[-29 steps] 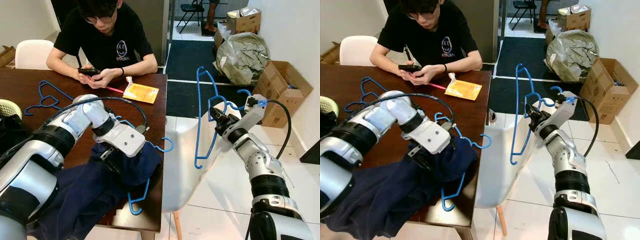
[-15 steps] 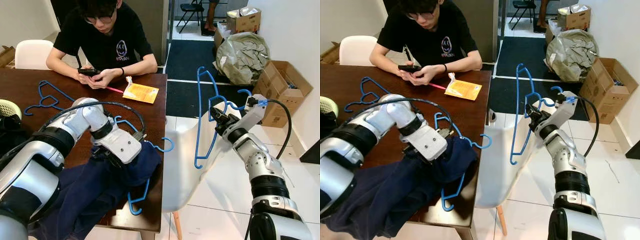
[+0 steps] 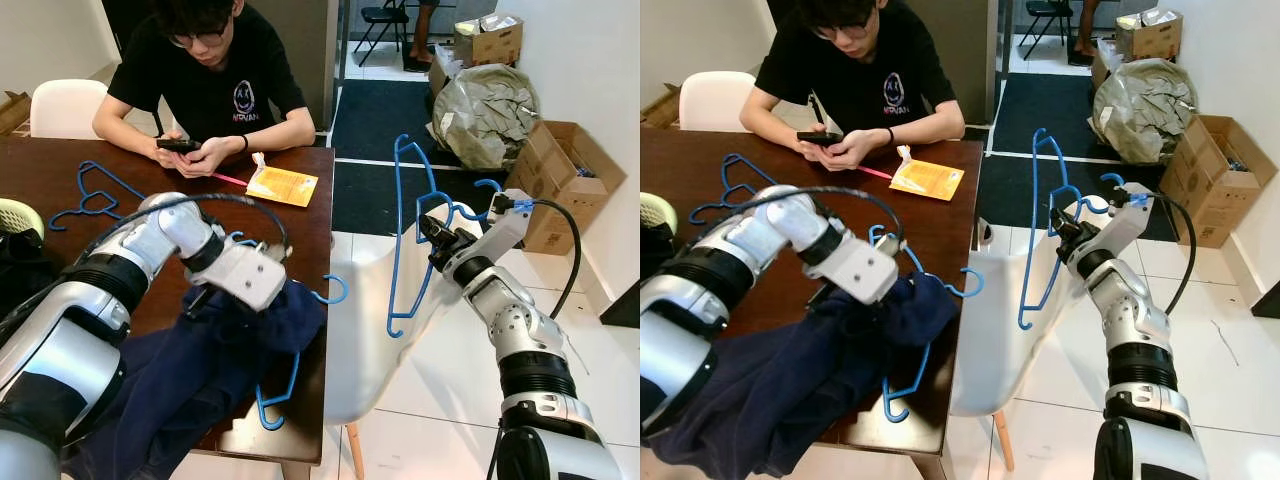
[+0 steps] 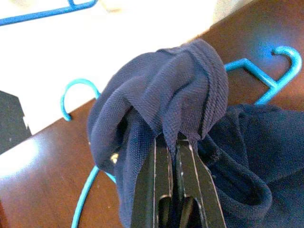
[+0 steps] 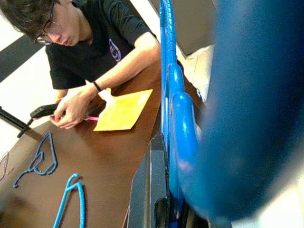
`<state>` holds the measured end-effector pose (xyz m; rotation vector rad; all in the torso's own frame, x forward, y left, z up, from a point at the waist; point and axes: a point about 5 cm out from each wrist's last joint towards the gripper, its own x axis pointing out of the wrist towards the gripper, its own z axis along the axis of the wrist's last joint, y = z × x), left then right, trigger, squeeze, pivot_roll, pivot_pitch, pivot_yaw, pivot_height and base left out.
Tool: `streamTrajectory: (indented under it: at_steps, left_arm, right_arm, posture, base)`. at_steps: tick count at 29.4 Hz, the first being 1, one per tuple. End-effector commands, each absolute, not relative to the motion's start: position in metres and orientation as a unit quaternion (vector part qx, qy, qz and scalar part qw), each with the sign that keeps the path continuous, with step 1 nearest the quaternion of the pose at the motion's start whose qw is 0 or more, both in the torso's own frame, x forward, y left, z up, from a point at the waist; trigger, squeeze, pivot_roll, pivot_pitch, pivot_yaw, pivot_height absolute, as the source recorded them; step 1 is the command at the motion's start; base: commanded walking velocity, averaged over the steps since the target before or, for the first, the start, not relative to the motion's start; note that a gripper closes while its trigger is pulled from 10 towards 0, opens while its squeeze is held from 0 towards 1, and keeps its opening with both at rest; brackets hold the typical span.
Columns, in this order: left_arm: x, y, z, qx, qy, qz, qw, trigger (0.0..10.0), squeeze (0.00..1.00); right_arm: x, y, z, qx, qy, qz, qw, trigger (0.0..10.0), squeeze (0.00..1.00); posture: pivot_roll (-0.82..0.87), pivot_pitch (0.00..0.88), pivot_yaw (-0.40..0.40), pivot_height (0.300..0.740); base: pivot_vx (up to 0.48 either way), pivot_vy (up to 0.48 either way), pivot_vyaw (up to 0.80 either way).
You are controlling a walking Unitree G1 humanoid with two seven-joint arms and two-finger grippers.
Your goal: Hang hanger
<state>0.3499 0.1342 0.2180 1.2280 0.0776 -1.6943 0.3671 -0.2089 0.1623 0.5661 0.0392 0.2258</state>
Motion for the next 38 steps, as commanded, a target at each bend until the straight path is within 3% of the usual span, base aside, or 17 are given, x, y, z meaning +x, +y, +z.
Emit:
streamTrajectory:
  at_steps: [1, 3, 4, 5, 6, 7, 8, 9, 12, 14, 15, 18, 22, 23, 25, 29, 38]
  left_arm:
    - [0.351, 0.130, 0.231, 0.487, 0.000, -0.696, 0.527, 0.0, 0.00]
    - [0.351, 0.130, 0.231, 0.487, 0.000, -0.696, 0.527, 0.0, 0.00]
    - [0.346, 0.127, 0.253, 0.438, -0.052, -0.693, 0.571, 0.0, 0.00]
    - [0.346, 0.127, 0.253, 0.438, -0.052, -0.693, 0.571, 0.0, 0.00]
    - [0.329, 0.125, 0.282, 0.359, -0.130, -0.686, 0.620, 0.0, 0.00]
    - [0.305, 0.126, 0.303, 0.283, -0.187, -0.684, 0.645, 0.0, 0.00]
    - [0.305, 0.126, 0.303, 0.283, -0.187, -0.684, 0.645, 0.0, 0.00]
    - [0.274, 0.138, 0.320, 0.201, -0.225, -0.673, 0.675, 0.0, 0.00]
    - [0.270, 0.144, 0.323, 0.186, -0.232, -0.663, 0.688, 0.0, 0.00]
    - [0.277, 0.171, 0.331, 0.186, -0.228, -0.606, 0.739, 0.0, 0.00]
    - [0.277, 0.171, 0.331, 0.186, -0.228, -0.606, 0.739, 0.0, 0.00]
    - [0.292, 0.189, 0.350, 0.173, -0.246, -0.513, 0.804, 0.0, 0.00]
    - [0.296, 0.185, 0.355, 0.135, -0.271, -0.483, 0.822, 0.0, 0.00]
    - [0.300, 0.181, 0.350, 0.097, -0.284, -0.461, 0.835, 10.0, 0.00]
    - [0.297, 0.170, 0.336, 0.036, -0.264, -0.426, 0.865, 10.0, 0.00]
    - [0.292, 0.155, 0.319, -0.011, -0.225, -0.406, 0.886, 10.0, 0.00]
    - [0.277, 0.098, 0.285, -0.061, -0.174, -0.464, 0.866, 10.0, 0.00]
  right_arm:
    - [0.366, -0.210, 0.159, 0.287, 0.024, 0.103, 0.952, 10.0, 0.00]
    - [0.366, -0.210, 0.159, 0.287, 0.024, 0.103, 0.952, 10.0, 0.00]
    - [0.366, -0.211, 0.158, 0.289, 0.024, 0.102, 0.952, 10.0, 0.00]
    - [0.366, -0.211, 0.158, 0.289, 0.024, 0.102, 0.952, 10.0, 0.00]
    - [0.367, -0.211, 0.156, 0.291, 0.025, 0.100, 0.951, 10.0, 0.00]
    - [0.368, -0.211, 0.154, 0.294, 0.027, 0.099, 0.950, 10.0, 0.00]
    - [0.368, -0.211, 0.154, 0.294, 0.027, 0.099, 0.950, 10.0, 0.00]
    - [0.371, -0.207, 0.152, 0.298, 0.032, 0.099, 0.949, 10.0, 0.00]
    - [0.371, -0.206, 0.151, 0.300, 0.034, 0.100, 0.948, 10.0, 0.00]
    - [0.373, -0.202, 0.149, 0.303, 0.041, 0.107, 0.946, 10.0, 0.00]
    - [0.373, -0.202, 0.149, 0.303, 0.041, 0.107, 0.946, 10.0, 0.00]
    - [0.378, -0.192, 0.146, 0.306, 0.052, 0.115, 0.944, 10.0, 0.00]
    - [0.380, -0.185, 0.145, 0.306, 0.056, 0.118, 0.943, 10.0, 0.00]
    - [0.381, -0.182, 0.145, 0.311, 0.055, 0.118, 0.941, 10.0, 0.00]
    - [0.383, -0.179, 0.146, 0.317, 0.054, 0.119, 0.939, 10.0, 0.00]
    - [0.384, -0.179, 0.146, 0.317, 0.053, 0.120, 0.939, 10.0, 0.00]
    - [0.384, -0.184, 0.142, 0.317, 0.053, 0.114, 0.940, 10.0, 0.00]
  posture:
    - [-0.03, 0.069, 0.009, 0.740]
    - [-0.03, 0.069, 0.009, 0.740]
    - [-0.02, 0.065, 0.008, 0.740]
    - [-0.02, 0.065, 0.008, 0.740]
    - [0.02, 0.058, 0.001, 0.740]
    - [0.03, 0.055, -0.004, 0.740]
    - [0.03, 0.055, -0.004, 0.740]
    - [0.04, 0.060, -0.015, 0.740]
    - [0.04, 0.060, -0.015, 0.740]
    - [0.10, 0.056, -0.054, 0.740]
    - [0.10, 0.056, -0.054, 0.740]
    - [0.13, 0.030, -0.063, 0.740]
    - [0.13, 0.016, -0.058, 0.740]
    - [0.13, 0.007, -0.052, 0.740]
    - [0.12, 0.003, -0.051, 0.740]
    - [0.11, 0.000, -0.050, 0.740]
    - [0.10, 0.000, -0.039, 0.740]
  base:
    - [0.000, 0.000, 0.00]
    - [0.000, 0.000, 0.00]
    - [0.000, 0.000, 0.00]
    - [0.000, 0.000, 0.00]
    - [0.000, 0.000, 0.00]
    - [0.000, 0.000, 0.00]
    - [0.000, 0.000, 0.00]
    - [0.000, 0.000, 0.00]
    - [0.000, 0.000, 0.00]
    - [0.000, 0.000, 0.00]
    - [0.000, 0.000, 0.00]
    - [0.000, 0.000, 0.00]
    - [0.000, 0.000, 0.00]
    - [0.000, 0.000, 0.00]
    - [0.000, 0.000, 0.00]
    - [-0.343, 0.000, 0.00]
    - [-0.477, 0.000, 0.00]
